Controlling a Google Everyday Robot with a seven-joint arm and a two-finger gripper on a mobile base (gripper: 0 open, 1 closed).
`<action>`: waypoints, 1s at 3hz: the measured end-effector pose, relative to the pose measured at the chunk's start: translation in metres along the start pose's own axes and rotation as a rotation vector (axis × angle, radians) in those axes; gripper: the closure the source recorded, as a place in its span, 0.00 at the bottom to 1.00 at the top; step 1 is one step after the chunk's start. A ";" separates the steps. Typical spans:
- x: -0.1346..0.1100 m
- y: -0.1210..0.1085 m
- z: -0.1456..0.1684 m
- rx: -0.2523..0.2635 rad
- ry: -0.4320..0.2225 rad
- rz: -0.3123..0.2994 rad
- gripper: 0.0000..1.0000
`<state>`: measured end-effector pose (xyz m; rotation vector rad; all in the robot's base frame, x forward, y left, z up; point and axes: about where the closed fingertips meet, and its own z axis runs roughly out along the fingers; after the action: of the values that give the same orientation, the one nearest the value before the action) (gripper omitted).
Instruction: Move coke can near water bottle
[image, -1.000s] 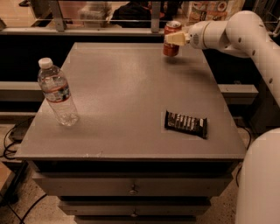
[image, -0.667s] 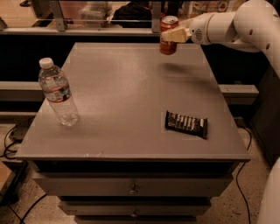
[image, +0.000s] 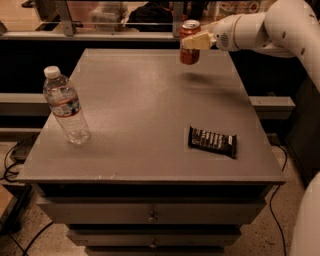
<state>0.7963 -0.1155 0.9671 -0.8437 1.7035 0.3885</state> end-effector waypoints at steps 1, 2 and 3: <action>-0.003 0.052 -0.014 -0.127 0.009 -0.044 1.00; 0.001 0.099 -0.020 -0.235 0.010 -0.058 1.00; 0.004 0.155 -0.024 -0.369 -0.013 -0.042 1.00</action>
Offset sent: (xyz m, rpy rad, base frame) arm -0.1316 0.0794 -0.0196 -0.0249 0.0778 0.3534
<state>0.6696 -0.0254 0.9448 -1.1391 1.6226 0.6917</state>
